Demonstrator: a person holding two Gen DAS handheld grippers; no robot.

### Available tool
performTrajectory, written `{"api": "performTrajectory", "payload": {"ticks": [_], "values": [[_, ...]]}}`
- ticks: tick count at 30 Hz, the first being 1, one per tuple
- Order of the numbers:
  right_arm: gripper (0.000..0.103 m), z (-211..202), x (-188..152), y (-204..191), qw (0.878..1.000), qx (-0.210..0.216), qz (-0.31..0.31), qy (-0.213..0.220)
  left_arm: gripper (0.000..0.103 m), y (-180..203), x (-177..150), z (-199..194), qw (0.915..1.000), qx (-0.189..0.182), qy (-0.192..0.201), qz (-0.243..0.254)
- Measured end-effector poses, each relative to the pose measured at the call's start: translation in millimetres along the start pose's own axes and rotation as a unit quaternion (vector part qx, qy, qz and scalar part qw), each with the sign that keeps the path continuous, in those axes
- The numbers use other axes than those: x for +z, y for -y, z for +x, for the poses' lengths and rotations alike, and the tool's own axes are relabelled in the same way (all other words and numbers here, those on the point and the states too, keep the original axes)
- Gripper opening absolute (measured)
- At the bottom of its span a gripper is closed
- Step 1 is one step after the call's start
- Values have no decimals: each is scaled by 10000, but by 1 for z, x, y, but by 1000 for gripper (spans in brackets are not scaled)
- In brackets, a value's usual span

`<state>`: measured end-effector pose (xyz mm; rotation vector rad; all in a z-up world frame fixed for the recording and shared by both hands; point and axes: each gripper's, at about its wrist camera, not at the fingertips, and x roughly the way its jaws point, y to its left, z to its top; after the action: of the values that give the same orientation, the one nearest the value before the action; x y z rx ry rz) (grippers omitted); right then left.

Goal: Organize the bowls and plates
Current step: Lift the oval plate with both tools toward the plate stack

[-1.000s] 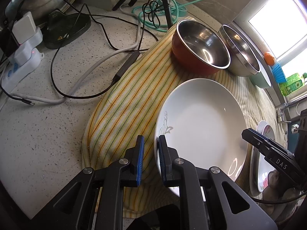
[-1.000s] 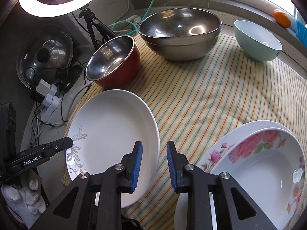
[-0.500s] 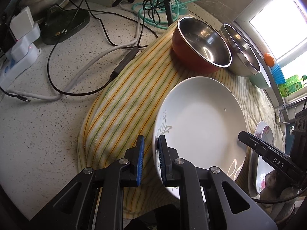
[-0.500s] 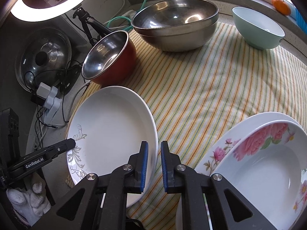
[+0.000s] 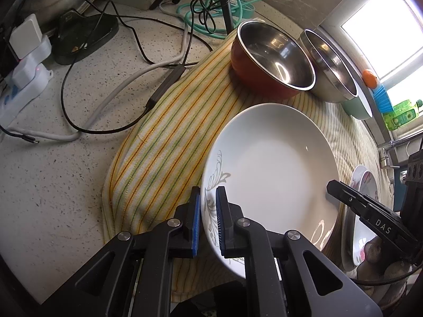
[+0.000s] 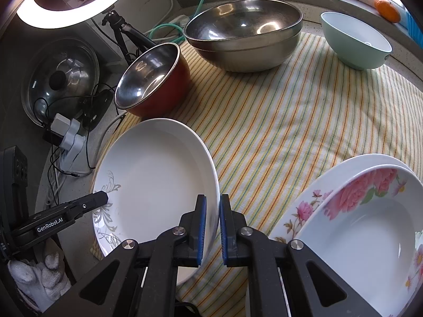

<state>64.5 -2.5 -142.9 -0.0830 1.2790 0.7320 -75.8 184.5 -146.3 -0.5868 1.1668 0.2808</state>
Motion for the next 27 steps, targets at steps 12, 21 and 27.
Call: {"api": "performTrajectory", "payload": {"ticks": [12, 21, 27], "values": [[7, -11, -3, -2, 9998, -34, -132, 170, 10, 4, 3, -11, 9998, -16, 175, 48], [7, -30, -4, 4, 9995, 17, -6, 331, 10, 16, 5, -19, 9994, -100, 276, 186], [7, -47, -8, 13, 9987, 20, 149, 492, 10, 30, 9, -22, 9988, -177, 301, 340]]}}
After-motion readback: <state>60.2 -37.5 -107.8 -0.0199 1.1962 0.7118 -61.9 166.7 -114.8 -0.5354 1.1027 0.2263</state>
